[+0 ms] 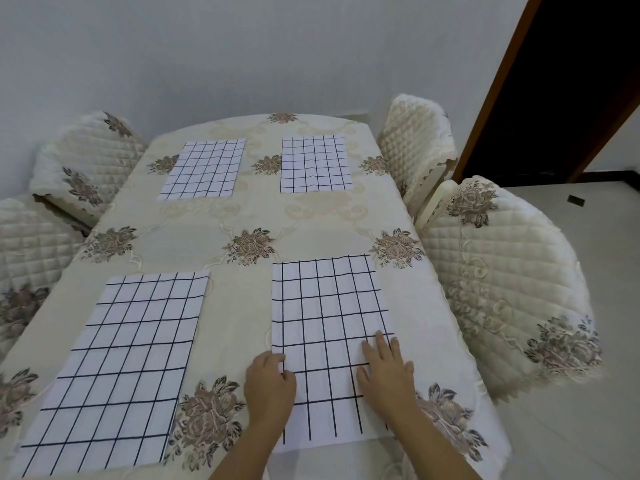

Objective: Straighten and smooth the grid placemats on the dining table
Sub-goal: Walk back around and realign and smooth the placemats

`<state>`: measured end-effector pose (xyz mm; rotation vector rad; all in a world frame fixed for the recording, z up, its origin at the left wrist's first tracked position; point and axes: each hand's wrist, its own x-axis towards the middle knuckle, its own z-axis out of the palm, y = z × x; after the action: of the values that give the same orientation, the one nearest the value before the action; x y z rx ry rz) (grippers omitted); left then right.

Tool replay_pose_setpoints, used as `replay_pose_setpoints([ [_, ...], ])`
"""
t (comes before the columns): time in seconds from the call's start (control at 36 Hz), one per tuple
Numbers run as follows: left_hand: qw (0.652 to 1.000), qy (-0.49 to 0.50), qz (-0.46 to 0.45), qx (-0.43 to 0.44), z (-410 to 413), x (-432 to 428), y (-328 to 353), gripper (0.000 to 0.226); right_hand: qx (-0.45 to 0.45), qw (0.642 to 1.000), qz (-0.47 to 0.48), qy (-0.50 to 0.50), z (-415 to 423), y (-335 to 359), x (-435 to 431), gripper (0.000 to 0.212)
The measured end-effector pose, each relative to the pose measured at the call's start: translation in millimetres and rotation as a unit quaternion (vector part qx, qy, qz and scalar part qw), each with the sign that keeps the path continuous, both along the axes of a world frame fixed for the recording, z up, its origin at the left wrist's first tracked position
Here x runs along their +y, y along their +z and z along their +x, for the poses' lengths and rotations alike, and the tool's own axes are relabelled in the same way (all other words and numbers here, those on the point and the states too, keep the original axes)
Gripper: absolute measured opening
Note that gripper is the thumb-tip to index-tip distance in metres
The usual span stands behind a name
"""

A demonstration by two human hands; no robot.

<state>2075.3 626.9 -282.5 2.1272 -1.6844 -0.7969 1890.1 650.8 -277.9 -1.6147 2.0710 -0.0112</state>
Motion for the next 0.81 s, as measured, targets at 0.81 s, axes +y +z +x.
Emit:
replay_pose_setpoints([
  [0.81,0.953,-0.193,-0.174,-0.159,-5.2,-9.5,-20.4,0.038,0.041,0.986,-0.155,0.036,23.3,-8.5,-5.2,0.05],
])
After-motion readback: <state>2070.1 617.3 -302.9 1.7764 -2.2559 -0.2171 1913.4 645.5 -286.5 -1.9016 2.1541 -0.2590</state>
